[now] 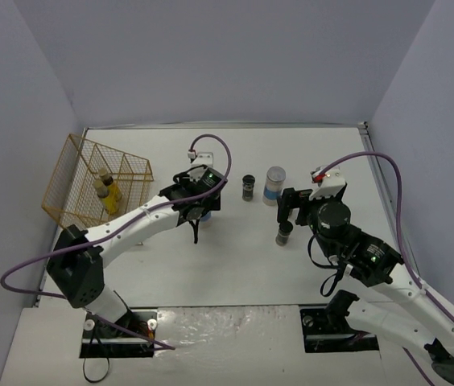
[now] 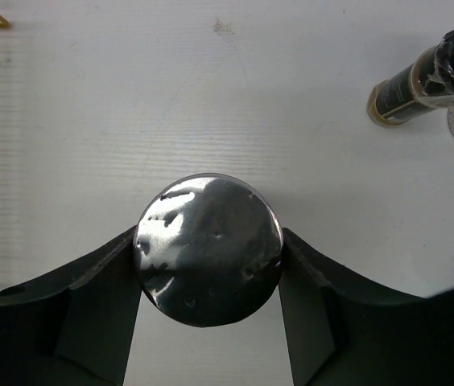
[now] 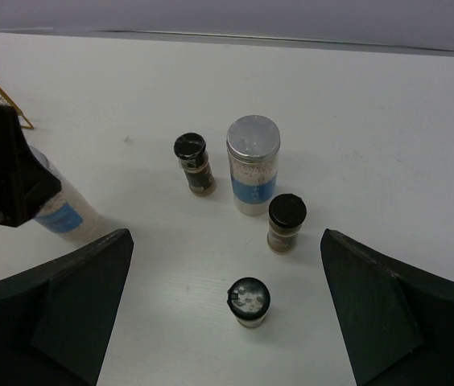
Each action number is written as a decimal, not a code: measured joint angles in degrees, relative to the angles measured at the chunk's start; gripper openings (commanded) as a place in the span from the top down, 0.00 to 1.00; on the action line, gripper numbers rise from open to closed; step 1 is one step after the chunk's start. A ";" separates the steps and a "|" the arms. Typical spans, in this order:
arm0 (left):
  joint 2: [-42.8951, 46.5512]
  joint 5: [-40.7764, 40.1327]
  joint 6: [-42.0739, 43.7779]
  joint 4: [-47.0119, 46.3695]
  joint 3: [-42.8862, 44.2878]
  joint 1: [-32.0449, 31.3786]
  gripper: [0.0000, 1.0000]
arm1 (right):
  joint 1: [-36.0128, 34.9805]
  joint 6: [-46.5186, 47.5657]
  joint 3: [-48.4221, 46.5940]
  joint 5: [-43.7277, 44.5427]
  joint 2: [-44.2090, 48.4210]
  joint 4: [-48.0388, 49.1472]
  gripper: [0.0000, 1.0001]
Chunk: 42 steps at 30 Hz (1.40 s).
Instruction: Organize the condiment bottles
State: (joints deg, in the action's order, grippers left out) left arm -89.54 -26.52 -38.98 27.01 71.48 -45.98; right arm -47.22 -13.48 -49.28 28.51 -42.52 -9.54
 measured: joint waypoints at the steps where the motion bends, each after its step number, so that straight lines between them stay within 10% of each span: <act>1: 1.24 -0.73 0.78 2.08 1.12 0.01 1.00 | 0.00 -0.01 0.00 0.00 0.00 -0.04 0.00; 14: 18.56 -8.83 9.87 11.57 19.17 21.22 1.00 | 0.00 -0.50 0.00 -1.93 0.01 -0.18 0.00; 27: 17.24 -10.51 11.67 10.99 18.09 41.91 1.00 | 0.00 -0.87 -0.02 -5.65 -0.02 -0.20 0.00; 42: 9.73 -3.52 9.17 5.35 16.18 51.62 1.00 | 0.00 -1.59 0.02 -6.95 -0.39 -0.20 0.00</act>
State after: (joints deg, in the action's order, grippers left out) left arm -79.81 -30.04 -29.81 32.36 87.66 5.64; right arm -47.22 -15.07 -49.26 21.56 -42.91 -9.74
